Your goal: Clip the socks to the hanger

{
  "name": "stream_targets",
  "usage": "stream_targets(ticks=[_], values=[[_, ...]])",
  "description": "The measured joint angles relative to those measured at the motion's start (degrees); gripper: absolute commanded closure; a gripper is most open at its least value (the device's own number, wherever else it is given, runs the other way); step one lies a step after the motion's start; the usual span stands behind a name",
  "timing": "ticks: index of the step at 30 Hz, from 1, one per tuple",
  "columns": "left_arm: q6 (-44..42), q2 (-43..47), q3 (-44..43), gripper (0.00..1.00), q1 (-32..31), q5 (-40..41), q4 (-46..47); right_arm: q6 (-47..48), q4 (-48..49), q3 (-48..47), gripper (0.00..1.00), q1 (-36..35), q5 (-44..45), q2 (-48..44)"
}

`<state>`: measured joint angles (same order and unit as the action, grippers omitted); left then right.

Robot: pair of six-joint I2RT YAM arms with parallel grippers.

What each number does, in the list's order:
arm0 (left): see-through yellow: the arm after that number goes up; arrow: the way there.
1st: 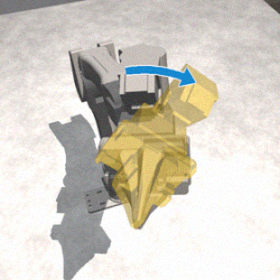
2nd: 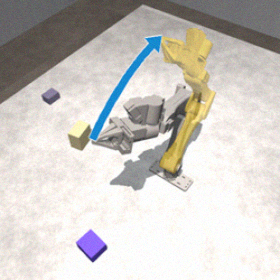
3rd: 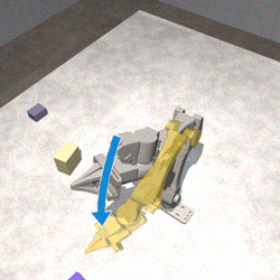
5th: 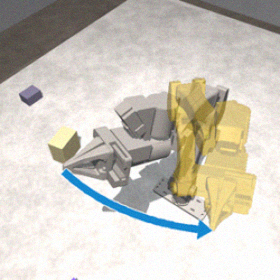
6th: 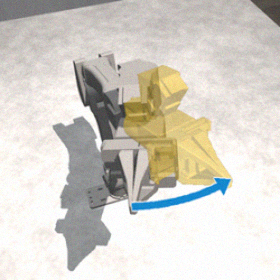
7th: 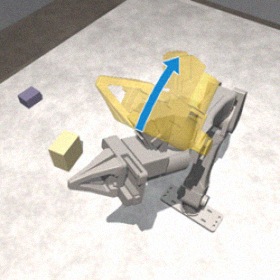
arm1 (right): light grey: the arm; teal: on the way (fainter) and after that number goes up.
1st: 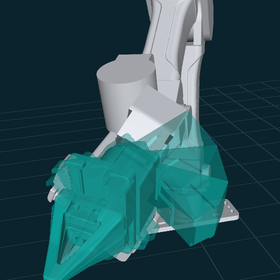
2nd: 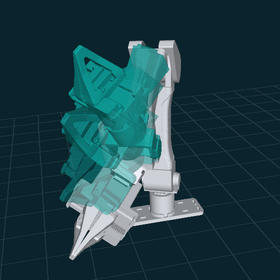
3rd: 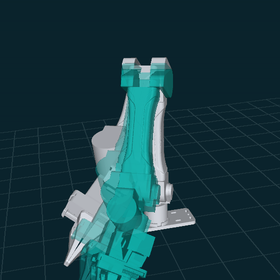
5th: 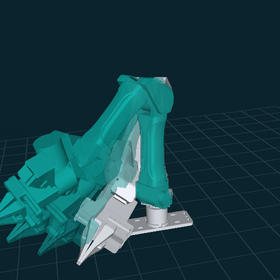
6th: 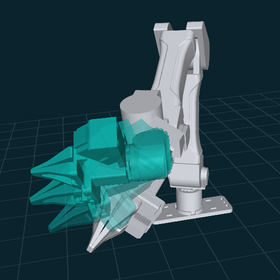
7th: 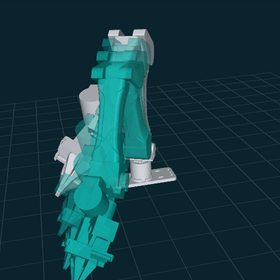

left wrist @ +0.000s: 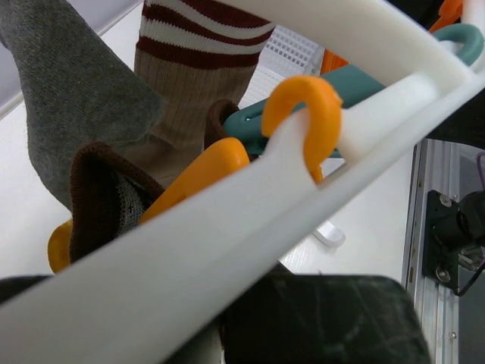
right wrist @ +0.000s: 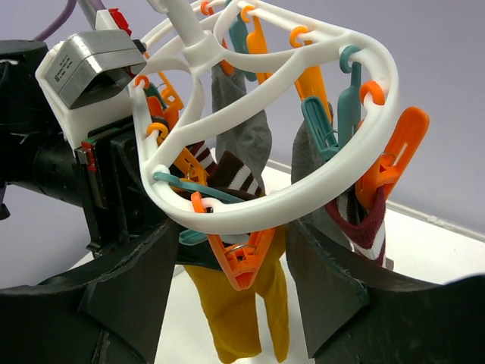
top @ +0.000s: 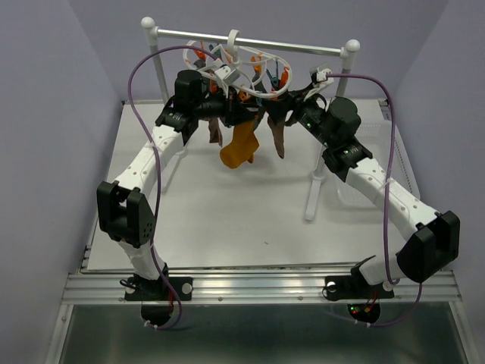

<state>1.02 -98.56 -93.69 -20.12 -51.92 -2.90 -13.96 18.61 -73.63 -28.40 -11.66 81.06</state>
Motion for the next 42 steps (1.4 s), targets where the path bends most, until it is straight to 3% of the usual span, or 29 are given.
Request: stream_targets(ticks=[20,28,31,38,42], values=[[-0.09,0.02,0.00,1.00,0.37,-0.07,0.02,-3.21,2.82,0.00,0.41,0.00,0.11,0.00],[-0.09,0.04,0.00,1.00,0.37,-0.07,0.02,-3.82,2.86,0.22,0.53,0.00,0.26,0.04],[-0.09,0.07,0.00,1.00,0.37,-0.07,0.02,-3.89,2.86,0.31,0.59,0.00,0.31,0.04],[-0.13,0.09,0.00,1.00,0.37,-0.07,0.22,-3.78,3.28,0.31,0.86,0.00,0.31,0.04],[-0.11,0.09,0.00,1.00,0.37,-0.04,0.46,-3.76,3.32,0.31,0.97,0.04,0.26,0.04]])
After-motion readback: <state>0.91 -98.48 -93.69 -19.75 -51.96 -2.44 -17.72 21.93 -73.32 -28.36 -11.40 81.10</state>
